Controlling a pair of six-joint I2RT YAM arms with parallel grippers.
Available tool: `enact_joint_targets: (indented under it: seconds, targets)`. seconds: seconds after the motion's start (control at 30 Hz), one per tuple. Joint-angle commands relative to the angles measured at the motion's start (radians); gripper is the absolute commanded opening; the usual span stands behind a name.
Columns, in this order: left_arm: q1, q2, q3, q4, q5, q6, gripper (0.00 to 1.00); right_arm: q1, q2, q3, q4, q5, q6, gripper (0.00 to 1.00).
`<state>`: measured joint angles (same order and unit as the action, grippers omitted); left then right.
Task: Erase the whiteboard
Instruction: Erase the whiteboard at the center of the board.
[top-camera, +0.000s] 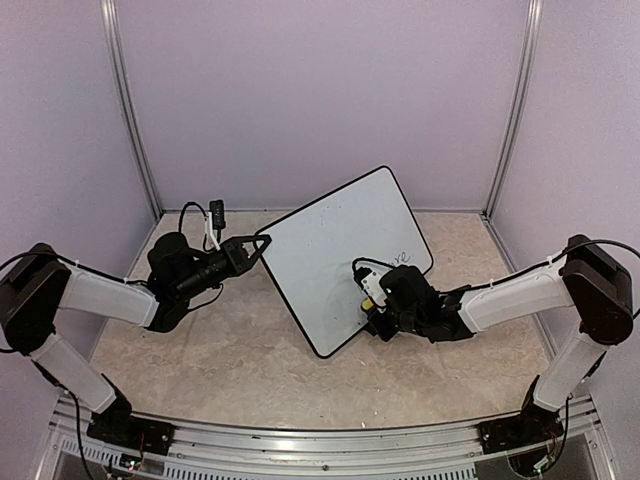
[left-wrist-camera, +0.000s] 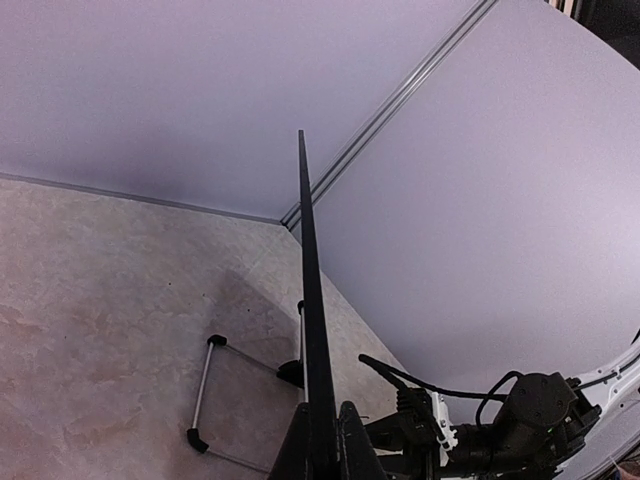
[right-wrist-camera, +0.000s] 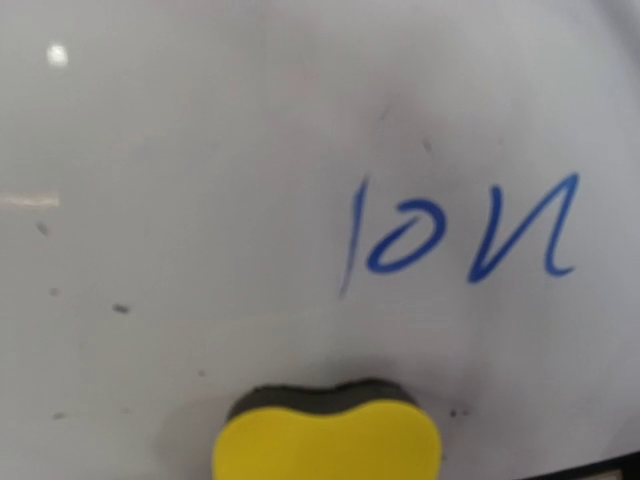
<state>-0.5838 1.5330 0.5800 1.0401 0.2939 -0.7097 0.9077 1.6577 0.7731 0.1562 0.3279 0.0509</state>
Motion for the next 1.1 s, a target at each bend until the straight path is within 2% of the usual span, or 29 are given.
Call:
enact_joint_targets:
  seconds: [0.0,0.8,1.07]
  targets:
    - [-0.010,-0.011,-0.002,0.108,0.076,0.012,0.00,0.003,0.040,-0.031,-0.076,-0.016,0.011,0.00]
    - [-0.013,-0.002,0.000,0.116,0.084,0.007,0.00,-0.074,0.055,0.173,0.011,-0.007,-0.079,0.00]
    - [-0.013,-0.001,0.000,0.115,0.083,0.010,0.00,-0.076,0.045,0.099,0.040,-0.120,-0.024,0.00]
